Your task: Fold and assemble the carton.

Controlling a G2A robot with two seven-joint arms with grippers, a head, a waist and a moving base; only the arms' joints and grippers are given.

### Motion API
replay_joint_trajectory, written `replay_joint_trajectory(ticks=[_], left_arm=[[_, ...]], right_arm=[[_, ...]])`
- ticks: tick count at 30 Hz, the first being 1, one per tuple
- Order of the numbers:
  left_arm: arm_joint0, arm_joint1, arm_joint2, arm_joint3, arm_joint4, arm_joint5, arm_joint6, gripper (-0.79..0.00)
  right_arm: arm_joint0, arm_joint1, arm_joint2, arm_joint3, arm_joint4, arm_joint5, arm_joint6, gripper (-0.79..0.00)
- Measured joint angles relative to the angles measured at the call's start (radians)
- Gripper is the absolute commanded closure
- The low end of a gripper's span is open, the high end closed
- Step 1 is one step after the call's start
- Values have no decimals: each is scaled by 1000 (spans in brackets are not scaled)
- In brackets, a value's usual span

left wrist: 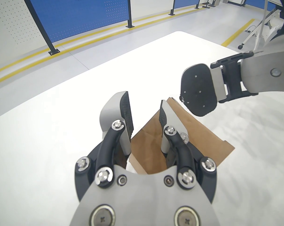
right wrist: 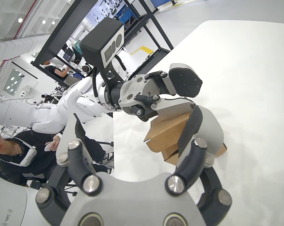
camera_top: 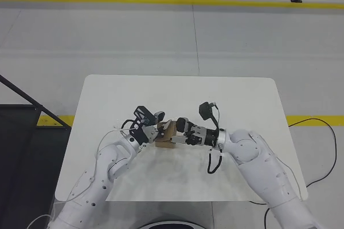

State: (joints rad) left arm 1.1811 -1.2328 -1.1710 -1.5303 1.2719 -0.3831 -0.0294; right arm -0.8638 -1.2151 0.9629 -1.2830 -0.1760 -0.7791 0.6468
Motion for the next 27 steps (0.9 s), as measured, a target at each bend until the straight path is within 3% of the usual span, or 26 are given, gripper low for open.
replay_joint_trajectory(ticks=[27], left_arm=[[-9,-3,4,11,2,-3,-6,-366]], right_arm=[[-23,9,-39,-71,-21,39,94,-785]])
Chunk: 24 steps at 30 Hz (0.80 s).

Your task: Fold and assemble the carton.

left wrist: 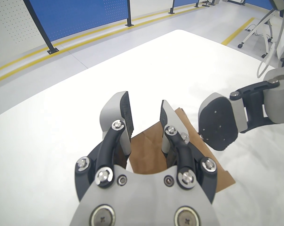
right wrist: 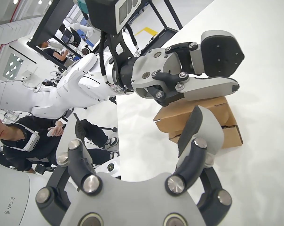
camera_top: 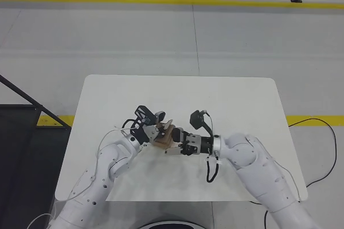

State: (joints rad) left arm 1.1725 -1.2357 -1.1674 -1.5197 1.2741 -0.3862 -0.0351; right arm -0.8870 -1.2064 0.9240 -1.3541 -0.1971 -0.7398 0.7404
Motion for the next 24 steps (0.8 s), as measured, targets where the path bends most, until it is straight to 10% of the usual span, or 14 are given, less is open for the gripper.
replay_joint_trajectory(ticks=[24], left_arm=[[-4,0,1,4,10,-16,-6,-366]], right_arm=[[-7,18,54,-2,27,62,2,-785]])
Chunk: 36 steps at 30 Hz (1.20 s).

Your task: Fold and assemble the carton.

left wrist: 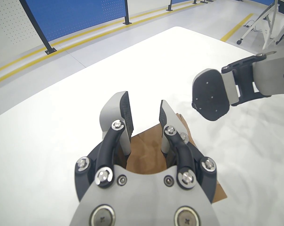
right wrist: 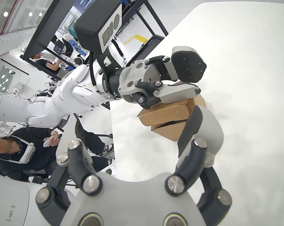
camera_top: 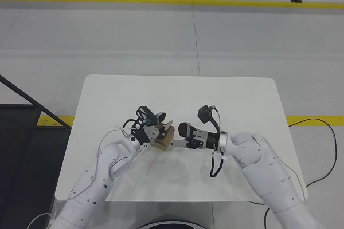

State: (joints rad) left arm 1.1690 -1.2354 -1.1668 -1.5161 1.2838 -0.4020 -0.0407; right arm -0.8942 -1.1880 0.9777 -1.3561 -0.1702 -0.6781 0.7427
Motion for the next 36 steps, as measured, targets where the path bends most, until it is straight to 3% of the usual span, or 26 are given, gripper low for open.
replay_joint_trajectory(ticks=[18,36], left_arm=[[0,-1,4,10,2,-1,8,-366],[-21,-5,14,32,1,-5,5,-366]], right_arm=[[89,-34,-100,99,33,6,16,-785],[111,-48,-125,140,38,-12,10,-785]])
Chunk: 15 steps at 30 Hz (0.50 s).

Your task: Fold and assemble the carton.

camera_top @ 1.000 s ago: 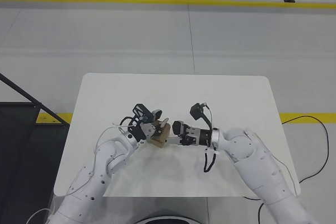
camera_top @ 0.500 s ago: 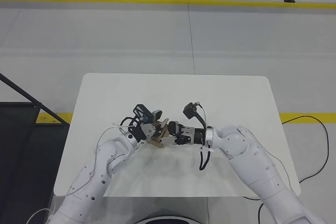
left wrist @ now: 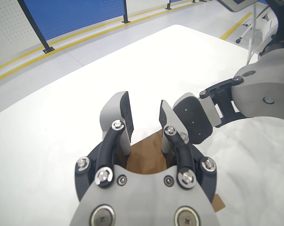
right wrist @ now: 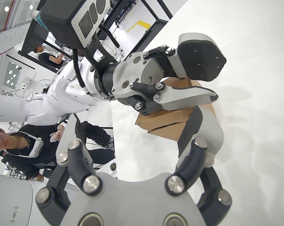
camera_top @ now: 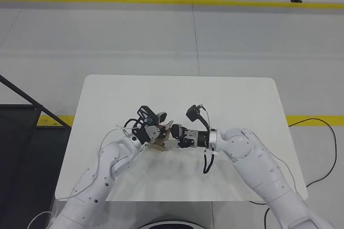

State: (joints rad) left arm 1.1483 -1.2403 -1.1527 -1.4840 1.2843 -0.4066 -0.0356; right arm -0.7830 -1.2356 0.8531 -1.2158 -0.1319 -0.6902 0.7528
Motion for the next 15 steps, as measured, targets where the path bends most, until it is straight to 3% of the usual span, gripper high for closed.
replay_joint_trajectory(ticks=[15], left_arm=[[-10,-1,0,14,-3,-5,0,-360]], right_arm=[[3,-5,-9,3,-5,-12,2,-785]])
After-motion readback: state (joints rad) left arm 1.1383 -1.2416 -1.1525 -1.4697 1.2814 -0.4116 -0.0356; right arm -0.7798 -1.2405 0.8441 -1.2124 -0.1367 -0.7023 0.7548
